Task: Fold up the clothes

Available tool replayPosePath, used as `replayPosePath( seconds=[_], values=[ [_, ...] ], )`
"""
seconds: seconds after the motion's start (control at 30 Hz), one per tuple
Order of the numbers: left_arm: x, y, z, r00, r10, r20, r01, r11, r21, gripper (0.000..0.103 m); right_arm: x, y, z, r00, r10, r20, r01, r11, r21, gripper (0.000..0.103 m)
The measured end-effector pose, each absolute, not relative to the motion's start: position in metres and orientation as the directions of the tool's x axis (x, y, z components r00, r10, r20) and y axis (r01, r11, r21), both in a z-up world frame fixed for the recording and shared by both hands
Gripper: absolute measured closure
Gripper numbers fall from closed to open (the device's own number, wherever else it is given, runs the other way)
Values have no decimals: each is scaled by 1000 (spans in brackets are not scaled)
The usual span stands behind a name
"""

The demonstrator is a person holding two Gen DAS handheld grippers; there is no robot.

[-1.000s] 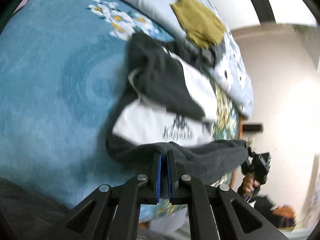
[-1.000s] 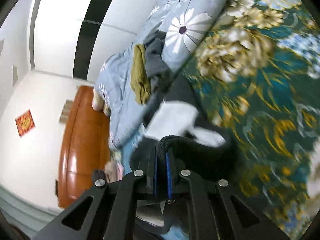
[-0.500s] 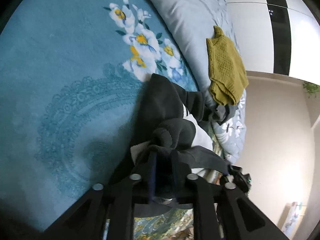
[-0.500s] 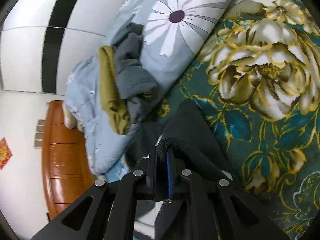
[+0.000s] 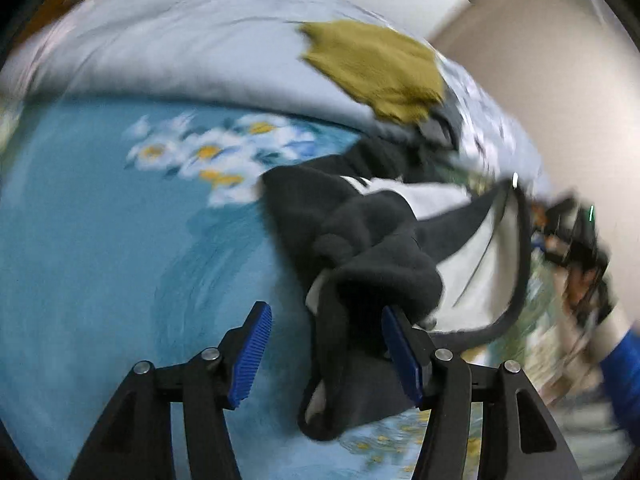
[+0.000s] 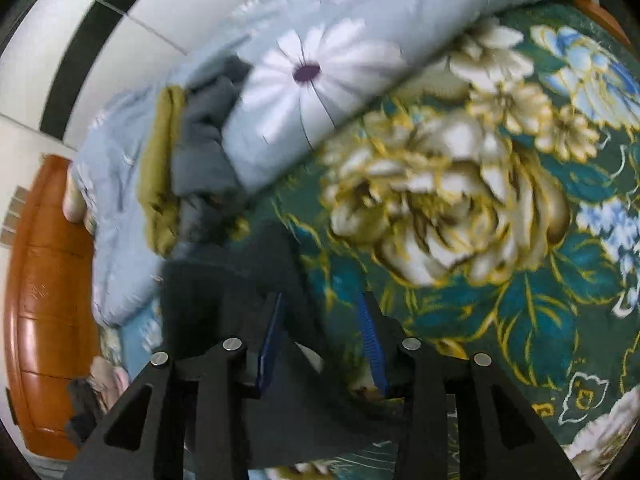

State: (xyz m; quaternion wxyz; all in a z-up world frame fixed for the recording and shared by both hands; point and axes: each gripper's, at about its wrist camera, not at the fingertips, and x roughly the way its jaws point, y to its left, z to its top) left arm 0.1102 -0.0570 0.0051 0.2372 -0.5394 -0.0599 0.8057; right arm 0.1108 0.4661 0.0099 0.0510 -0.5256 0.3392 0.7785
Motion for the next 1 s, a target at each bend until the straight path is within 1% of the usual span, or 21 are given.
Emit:
replayPosePath(
  seconds=[0.07,0.17,0.23,0.27,0.33,0.37,0.4,0.47,0.53,0.57,0.63,0.7,0.8,0.97,1.0],
  values=[
    [111,-34,10,-343,408,-846,-417,-873,-253,41,106,459,0,-407,-273,-871,-421,-791,445,63],
    [114,-15,13,-366,403,-839,-512,-840,-179,41,89,442,-1,-398,-275,-875,-355,-834,423,59],
    [113,-17,11,-337,416,-845,-534,-823,-193,41,79,430,2,-398,-275,-875,-310,-857,411,57],
    [112,-23,11,-325,425,-845,-518,-827,-217,41,73,424,3,-398,-276,-875,-287,-868,404,57],
    [109,-50,15,-323,454,-830,-429,-852,-299,41,65,411,7,-392,-272,-879,-236,-894,382,57],
    [110,-65,18,-331,469,-819,-388,-859,-335,38,60,404,9,-389,-269,-881,-210,-905,370,57],
    [111,-75,21,-339,476,-812,-365,-861,-353,35,58,399,12,-386,-263,-884,-188,-916,354,57],
    [117,-93,31,-355,470,-809,-352,-868,-350,35,54,389,19,-388,-253,-886,-148,-932,331,57],
    [122,-101,40,-367,453,-813,-375,-871,-316,32,52,384,27,-395,-232,-889,-118,-947,300,56],
    [124,-99,42,-369,433,-822,-402,-872,-278,32,51,384,31,-401,-223,-888,-113,-951,289,56],
    [128,-91,42,-364,397,-843,-455,-865,-211,32,51,388,38,-419,-231,-878,-119,-945,306,53],
    [129,-71,35,-337,372,-865,-520,-840,-158,32,52,389,40,-417,-255,-872,-116,-937,330,52],
    [132,-35,27,-332,356,-874,-631,-772,-76,32,39,382,40,-384,-250,-889,-89,-948,305,52],
    [125,-3,26,-332,363,-871,-694,-719,-35,32,25,370,34,-357,-230,-906,-86,-957,277,52],
    [123,1,27,-342,362,-867,-699,-714,-22,34,23,368,33,-353,-226,-908,-87,-958,272,52]
  ],
)
